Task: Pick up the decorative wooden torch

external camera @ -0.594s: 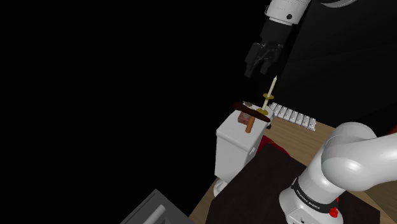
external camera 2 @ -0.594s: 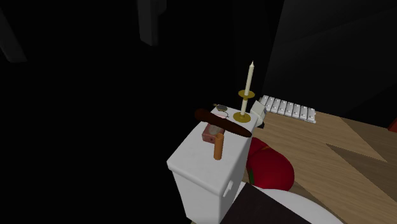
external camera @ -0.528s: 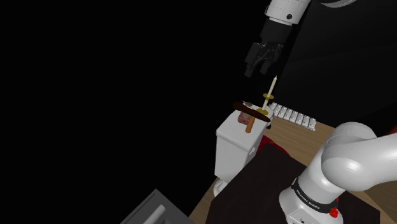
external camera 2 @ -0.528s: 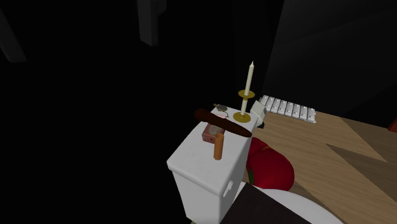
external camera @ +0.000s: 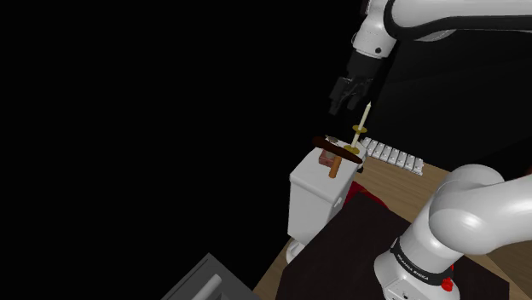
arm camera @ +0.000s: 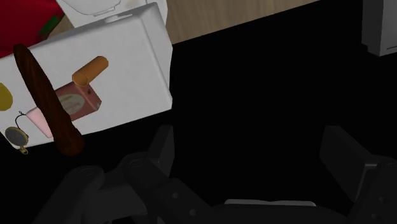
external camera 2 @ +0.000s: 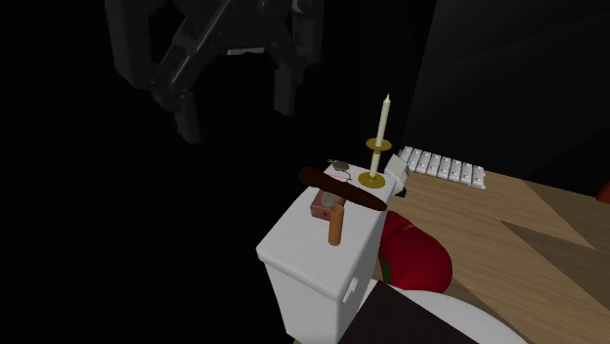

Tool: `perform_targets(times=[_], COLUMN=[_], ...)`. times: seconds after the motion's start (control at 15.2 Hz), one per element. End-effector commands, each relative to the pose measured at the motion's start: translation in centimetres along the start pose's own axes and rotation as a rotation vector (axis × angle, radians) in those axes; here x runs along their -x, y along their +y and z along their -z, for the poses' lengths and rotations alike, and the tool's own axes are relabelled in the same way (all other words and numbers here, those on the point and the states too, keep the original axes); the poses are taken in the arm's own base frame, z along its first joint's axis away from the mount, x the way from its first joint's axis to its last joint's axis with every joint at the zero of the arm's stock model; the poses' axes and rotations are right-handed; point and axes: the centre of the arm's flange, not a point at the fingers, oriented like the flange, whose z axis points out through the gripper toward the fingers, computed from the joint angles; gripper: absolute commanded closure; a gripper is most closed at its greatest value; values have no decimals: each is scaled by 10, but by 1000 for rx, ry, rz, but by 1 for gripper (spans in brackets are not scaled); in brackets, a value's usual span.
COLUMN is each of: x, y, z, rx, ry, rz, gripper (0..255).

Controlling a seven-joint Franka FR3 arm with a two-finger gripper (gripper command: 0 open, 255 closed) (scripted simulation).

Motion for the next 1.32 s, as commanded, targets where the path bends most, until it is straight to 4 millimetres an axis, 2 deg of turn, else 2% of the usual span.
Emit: perform_targets(times=[0.0, 1.25], x=[-5, -63], y=[19, 205], z=[-19, -177], rx=[2, 15], ry=[-2, -29], rz=[4, 29], gripper=[0, 0])
